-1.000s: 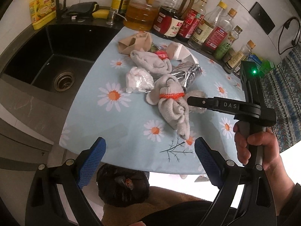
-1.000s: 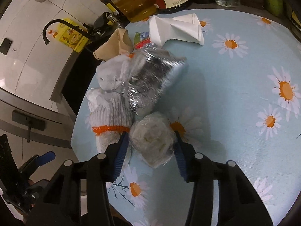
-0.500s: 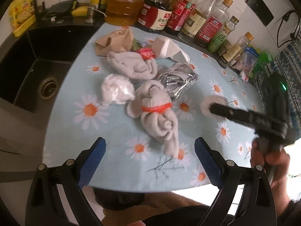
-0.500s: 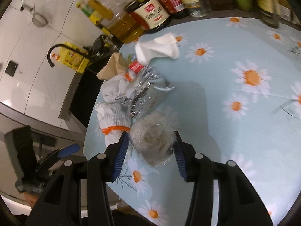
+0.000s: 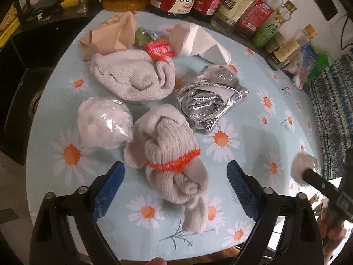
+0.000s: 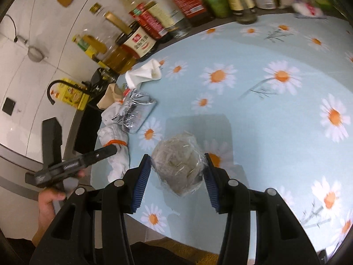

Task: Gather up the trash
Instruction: 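Grasp the white knit glove with orange cuff with the left tool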

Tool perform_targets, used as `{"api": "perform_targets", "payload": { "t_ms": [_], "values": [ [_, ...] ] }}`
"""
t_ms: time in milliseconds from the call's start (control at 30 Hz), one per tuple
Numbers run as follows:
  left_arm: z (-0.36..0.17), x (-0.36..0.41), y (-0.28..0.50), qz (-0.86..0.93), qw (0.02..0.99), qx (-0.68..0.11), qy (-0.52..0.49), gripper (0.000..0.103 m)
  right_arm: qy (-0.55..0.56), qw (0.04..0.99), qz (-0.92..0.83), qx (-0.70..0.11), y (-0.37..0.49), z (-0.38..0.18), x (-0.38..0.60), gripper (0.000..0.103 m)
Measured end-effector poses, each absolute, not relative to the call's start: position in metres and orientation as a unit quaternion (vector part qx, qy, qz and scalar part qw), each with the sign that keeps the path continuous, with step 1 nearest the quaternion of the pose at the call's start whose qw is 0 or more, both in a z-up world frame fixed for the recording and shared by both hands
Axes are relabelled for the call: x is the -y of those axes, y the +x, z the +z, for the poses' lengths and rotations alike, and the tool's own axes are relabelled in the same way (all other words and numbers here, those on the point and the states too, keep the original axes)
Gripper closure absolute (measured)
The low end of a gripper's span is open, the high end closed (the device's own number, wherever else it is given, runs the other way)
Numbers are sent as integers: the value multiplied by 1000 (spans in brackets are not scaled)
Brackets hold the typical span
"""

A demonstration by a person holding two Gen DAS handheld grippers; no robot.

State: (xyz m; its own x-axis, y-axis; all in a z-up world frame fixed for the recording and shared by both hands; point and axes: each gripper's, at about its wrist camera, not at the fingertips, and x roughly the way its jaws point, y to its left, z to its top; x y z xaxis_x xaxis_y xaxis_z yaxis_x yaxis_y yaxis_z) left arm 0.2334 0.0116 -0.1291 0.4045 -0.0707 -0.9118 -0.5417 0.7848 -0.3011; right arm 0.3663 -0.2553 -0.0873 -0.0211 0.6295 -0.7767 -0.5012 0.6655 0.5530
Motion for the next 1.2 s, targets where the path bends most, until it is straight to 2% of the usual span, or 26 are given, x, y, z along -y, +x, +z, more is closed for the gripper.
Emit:
{"api": "perform_targets", "payload": {
  "t_ms": [133, 267, 333, 367, 500, 1200],
  "values": [
    [-135, -11, 242, 152, 778, -540, -282, 32, 63, 697, 394, -595, 368, -83, 268, 55],
    [-137, -12, 244, 158, 774, -548, -275, 51, 63, 701, 397, -590, 371, -71, 272, 55],
    [-137, -12, 248, 158, 774, -550, -271, 54, 68, 702, 402, -584, 373, -64, 272, 55],
    [-137, -12, 249, 159, 775, -550, -267, 61, 68, 703, 405, -580, 373, -61, 271, 55],
    [-135, -12, 252, 153, 776, -547, -275, 70, 69, 706, 414, -570, 372, -56, 266, 55],
    [-96, 2, 219, 95, 809, -500, -294, 71, 50, 684, 443, -578, 350, -60, 226, 55]
  ]
}}
